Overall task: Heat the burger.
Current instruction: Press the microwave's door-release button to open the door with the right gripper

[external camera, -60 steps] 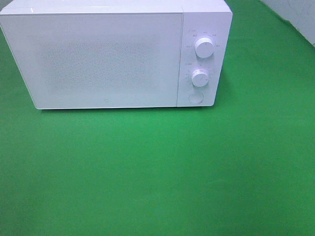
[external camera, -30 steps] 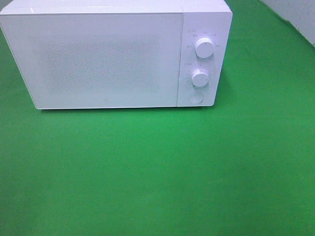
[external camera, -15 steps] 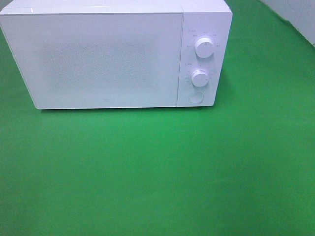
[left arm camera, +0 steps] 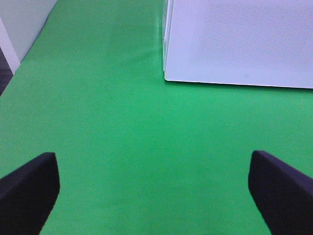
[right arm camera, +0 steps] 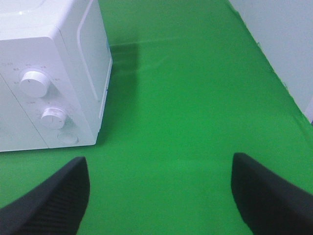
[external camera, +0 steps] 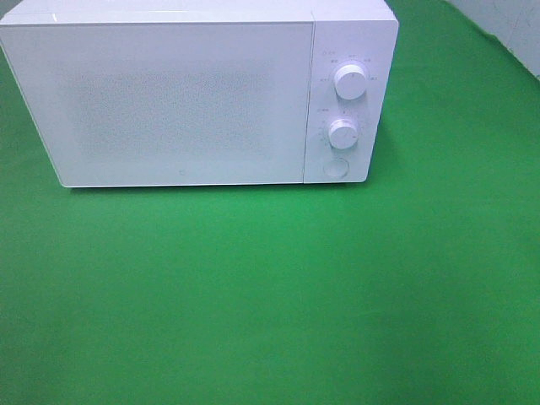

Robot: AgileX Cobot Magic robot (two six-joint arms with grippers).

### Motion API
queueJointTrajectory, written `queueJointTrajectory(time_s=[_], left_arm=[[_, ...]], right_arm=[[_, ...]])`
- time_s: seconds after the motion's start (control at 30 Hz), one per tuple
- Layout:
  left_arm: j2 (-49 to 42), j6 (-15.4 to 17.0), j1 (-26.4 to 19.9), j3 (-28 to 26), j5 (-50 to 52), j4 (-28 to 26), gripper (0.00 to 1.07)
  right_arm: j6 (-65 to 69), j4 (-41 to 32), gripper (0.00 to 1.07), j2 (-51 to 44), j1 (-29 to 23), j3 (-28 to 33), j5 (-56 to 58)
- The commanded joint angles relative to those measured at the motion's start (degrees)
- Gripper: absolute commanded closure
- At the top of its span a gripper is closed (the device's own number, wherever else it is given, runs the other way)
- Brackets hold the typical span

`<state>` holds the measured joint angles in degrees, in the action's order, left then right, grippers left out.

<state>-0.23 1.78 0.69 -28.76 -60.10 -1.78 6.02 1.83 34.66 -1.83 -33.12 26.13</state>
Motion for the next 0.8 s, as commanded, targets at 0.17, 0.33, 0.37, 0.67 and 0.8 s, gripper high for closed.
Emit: queueJointTrajectory(time_s=[0.17, 0.33, 0.37, 0.67, 0.8], left_arm=[[-1.3, -0.1, -0.1, 0.1, 0.5, 0.0, 0.09], [-1.3, -0.1, -0.1, 0.1, 0.5, 0.0, 0.09], [-1.3, -0.1, -0.1, 0.1, 0.5, 0.0, 0.09], [-1.3, -0.1, -0.1, 0.1, 0.5, 0.0, 0.09], [-1.3, -0.1, -0.1, 0.1, 0.5, 0.0, 0.09]], right_arm=[[-0.2, 0.9, 0.31, 10.2, 0.2, 0.0, -8.3], [-0.2, 0.9, 0.31, 14.6, 0.2, 4.9, -23.4], [-0.2, 0.9, 0.31, 15.9, 0.2, 7.6, -30.7], [-2.2, 0.5, 0.31, 23.5, 0.2, 16.9, -57.5], [-2.9, -0.9, 0.32, 27.0, 0.2, 18.2, -62.7]])
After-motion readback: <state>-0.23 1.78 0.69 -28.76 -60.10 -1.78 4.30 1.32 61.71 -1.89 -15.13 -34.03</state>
